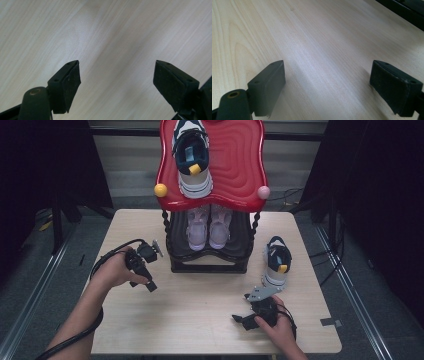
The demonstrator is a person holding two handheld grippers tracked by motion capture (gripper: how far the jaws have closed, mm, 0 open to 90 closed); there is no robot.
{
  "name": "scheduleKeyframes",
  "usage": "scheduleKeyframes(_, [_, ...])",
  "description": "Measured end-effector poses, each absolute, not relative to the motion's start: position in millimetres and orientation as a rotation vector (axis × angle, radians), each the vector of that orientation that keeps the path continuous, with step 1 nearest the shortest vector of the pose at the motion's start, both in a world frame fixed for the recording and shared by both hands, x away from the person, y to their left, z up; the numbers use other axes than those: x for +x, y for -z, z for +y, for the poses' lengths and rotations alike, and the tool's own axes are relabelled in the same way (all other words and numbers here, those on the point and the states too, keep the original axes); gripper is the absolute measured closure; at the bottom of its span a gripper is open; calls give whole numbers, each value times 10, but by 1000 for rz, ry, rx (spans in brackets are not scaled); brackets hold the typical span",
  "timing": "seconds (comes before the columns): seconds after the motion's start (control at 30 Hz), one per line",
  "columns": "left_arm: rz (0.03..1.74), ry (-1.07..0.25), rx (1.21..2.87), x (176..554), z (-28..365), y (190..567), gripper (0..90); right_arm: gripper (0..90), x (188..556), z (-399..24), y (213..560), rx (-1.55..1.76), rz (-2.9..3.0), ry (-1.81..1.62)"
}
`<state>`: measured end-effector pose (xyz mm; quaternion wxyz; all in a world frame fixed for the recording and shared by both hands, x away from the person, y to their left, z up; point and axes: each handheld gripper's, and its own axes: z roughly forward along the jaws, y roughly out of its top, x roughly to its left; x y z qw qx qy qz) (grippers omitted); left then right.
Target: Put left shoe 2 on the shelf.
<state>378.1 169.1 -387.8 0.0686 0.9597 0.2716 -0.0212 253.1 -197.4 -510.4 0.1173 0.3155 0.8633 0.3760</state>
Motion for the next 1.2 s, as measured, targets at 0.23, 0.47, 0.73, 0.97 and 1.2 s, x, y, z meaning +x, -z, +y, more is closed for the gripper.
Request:
scheduleKeyframes(0.23, [826, 37, 2851, 3778, 1704, 4122, 212, 125, 2530, -1974, 5103, 925, 2527, -1100])
scheduleKeyframes(0.47, [835, -3, 2791, 3787, 1700, 4301, 212, 124, 2531, -1974, 5104, 924, 2526, -1100])
scheduleKeyframes(0.73, [859, -22, 2722, 3774, 1678, 4420, 212, 124, 2531, -1974, 5104, 924, 2526, -1101])
scheduleKeyframes(0.97, [899, -68, 2656, 3754, 1670, 4521, 210, 124, 2531, -1974, 5104, 924, 2526, -1101])
scheduleKeyframes(1.2, [925, -139, 2557, 3707, 1643, 4684, 214, 124, 2531, -1974, 5104, 924, 2526, -1101])
